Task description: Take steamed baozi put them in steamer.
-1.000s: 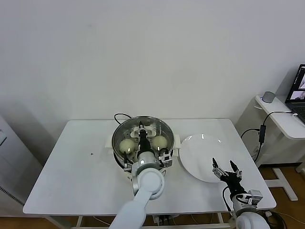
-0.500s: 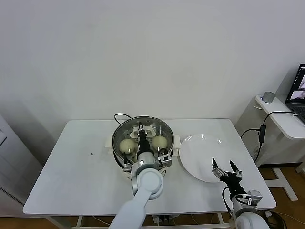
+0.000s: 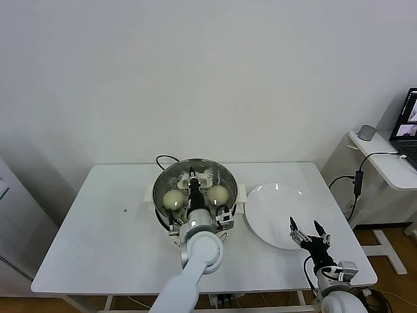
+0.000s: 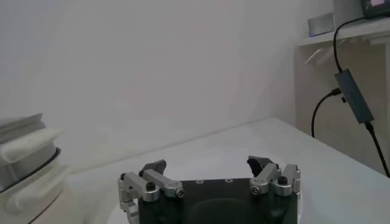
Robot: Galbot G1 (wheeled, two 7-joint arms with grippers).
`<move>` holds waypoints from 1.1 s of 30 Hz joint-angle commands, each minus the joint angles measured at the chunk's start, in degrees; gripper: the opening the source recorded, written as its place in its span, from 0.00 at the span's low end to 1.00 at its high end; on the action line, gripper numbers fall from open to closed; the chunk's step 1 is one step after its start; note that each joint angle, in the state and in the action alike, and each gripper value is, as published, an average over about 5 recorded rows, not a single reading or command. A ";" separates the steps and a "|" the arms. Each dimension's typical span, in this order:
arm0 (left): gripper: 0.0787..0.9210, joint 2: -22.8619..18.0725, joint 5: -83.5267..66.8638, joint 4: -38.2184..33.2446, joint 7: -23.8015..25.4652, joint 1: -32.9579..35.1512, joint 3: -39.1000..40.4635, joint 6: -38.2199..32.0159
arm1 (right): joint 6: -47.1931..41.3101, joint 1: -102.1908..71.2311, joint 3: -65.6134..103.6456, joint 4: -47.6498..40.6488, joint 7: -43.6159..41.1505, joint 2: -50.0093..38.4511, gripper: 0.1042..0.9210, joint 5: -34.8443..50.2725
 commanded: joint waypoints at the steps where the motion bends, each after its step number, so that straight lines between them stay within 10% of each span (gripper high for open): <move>1: 0.05 -2.80 -0.41 -0.19 -0.71 0.49 0.11 2.82 | -0.03 0.15 -0.07 -0.10 -0.01 0.03 0.88 -0.02; 8: 0.11 -2.80 -0.82 -2.04 -1.37 1.70 0.34 2.82 | -0.05 0.19 -0.14 -0.06 0.03 0.09 0.88 -0.12; 33: 0.88 1.53 -0.95 -18.12 2.05 11.18 1.09 2.82 | -0.04 0.14 -0.36 0.05 0.01 0.26 0.88 -0.49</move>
